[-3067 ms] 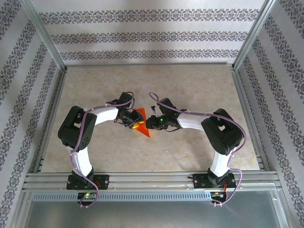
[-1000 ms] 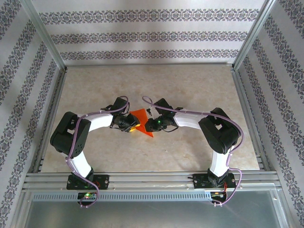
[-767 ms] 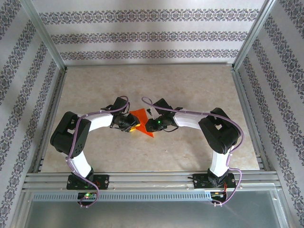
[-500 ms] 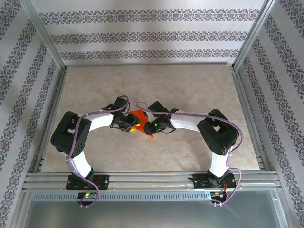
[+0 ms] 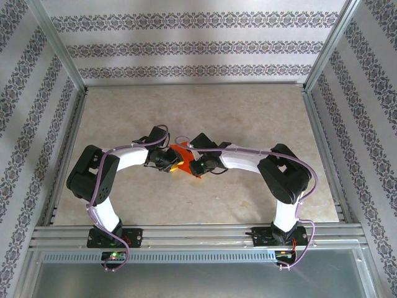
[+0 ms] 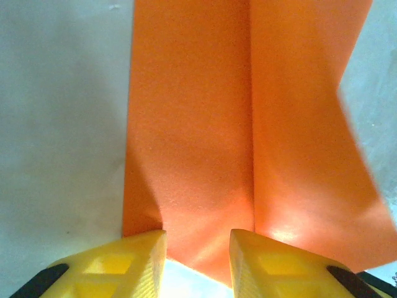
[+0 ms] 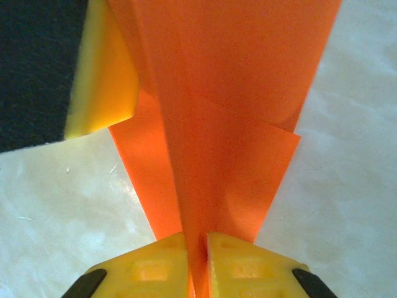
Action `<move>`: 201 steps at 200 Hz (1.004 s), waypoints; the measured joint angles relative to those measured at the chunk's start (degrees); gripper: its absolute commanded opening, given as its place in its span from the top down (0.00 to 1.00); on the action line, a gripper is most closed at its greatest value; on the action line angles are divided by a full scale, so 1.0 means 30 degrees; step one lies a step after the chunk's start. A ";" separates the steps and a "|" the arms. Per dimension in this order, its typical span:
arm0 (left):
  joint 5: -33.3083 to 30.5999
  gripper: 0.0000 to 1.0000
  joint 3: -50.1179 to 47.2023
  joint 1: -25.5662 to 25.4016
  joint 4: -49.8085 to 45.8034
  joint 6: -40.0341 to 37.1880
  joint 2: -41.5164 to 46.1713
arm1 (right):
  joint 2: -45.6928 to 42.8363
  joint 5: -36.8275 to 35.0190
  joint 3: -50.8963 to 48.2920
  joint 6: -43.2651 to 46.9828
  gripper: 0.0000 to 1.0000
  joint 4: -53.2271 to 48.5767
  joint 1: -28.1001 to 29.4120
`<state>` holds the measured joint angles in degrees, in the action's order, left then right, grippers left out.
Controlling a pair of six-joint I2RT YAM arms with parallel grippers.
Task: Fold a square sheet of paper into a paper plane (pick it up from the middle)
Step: Fourth fold the wing at the center of the table.
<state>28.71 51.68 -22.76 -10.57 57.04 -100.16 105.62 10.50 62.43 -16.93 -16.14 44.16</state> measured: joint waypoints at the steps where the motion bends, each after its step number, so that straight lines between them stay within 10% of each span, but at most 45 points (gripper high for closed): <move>1: 0.0000 0.66 0.0000 0.0000 0.0000 0.0000 0.0000 | 0.0000 0.0000 0.0000 0.0000 0.88 0.0000 0.0000; 201: -0.1654 0.62 0.0663 0.0000 -0.2412 -0.0991 0.1115 | 0.0736 0.4619 -0.0102 -0.0816 0.91 0.1013 -0.1596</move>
<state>23.75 53.67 -22.76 -17.80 54.06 -96.82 107.83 24.36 62.13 -19.38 -13.10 39.38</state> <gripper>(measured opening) 0.381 0.092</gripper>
